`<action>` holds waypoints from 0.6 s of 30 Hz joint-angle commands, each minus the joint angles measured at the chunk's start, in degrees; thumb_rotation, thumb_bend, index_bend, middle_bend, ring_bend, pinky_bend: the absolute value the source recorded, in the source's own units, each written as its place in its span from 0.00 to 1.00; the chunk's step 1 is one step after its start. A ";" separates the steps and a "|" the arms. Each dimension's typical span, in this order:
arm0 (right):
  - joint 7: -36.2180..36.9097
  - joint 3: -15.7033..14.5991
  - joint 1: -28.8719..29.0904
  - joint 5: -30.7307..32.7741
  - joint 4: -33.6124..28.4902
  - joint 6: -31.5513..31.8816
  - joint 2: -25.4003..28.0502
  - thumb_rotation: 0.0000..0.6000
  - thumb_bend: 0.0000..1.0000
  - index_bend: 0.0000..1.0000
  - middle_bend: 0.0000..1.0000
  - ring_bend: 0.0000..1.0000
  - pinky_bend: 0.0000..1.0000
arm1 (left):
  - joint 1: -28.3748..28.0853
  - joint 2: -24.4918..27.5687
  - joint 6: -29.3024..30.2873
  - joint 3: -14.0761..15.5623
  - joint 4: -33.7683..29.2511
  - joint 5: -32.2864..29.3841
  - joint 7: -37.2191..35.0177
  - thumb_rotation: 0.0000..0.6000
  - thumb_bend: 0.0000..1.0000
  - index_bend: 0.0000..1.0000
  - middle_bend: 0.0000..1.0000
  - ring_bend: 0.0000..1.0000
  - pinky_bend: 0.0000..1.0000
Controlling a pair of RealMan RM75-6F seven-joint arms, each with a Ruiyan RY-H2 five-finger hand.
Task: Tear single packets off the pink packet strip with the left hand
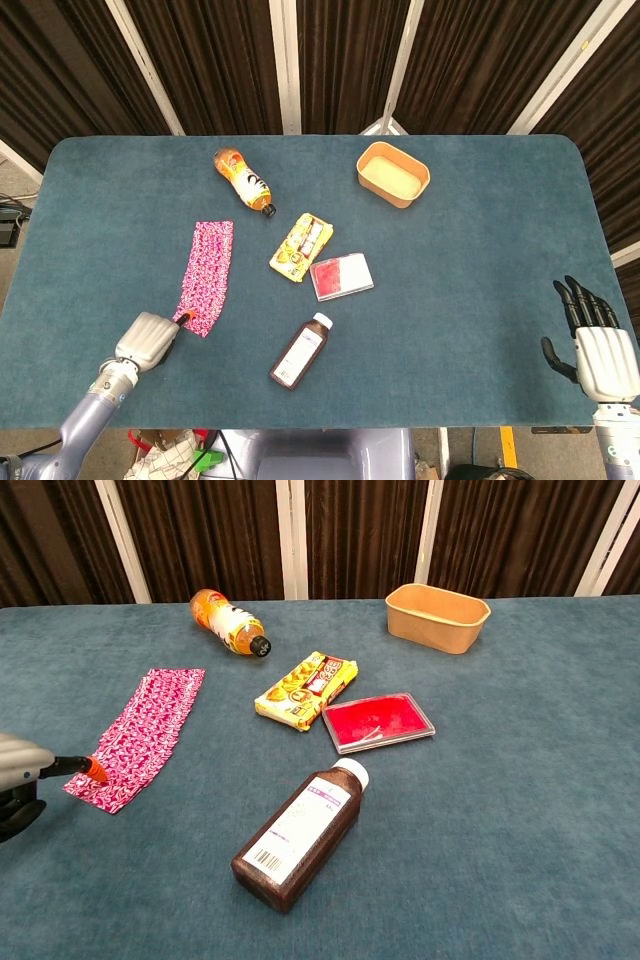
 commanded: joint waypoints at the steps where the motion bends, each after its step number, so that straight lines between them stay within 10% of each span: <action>1: 0.07 -0.03 0.02 -0.04 -0.12 -0.08 0.14 1.00 0.41 0.03 0.06 0.11 0.15 | -0.11 0.02 0.64 0.65 -0.58 -0.64 0.91 1.00 0.90 0.17 0.88 0.72 0.65; 18: 0.40 -0.10 -0.13 -0.43 -0.35 0.35 0.29 1.00 0.41 0.03 0.06 0.11 0.15 | 3.11 2.30 8.10 5.65 -6.54 -3.19 6.30 1.00 0.91 0.17 0.89 0.73 0.65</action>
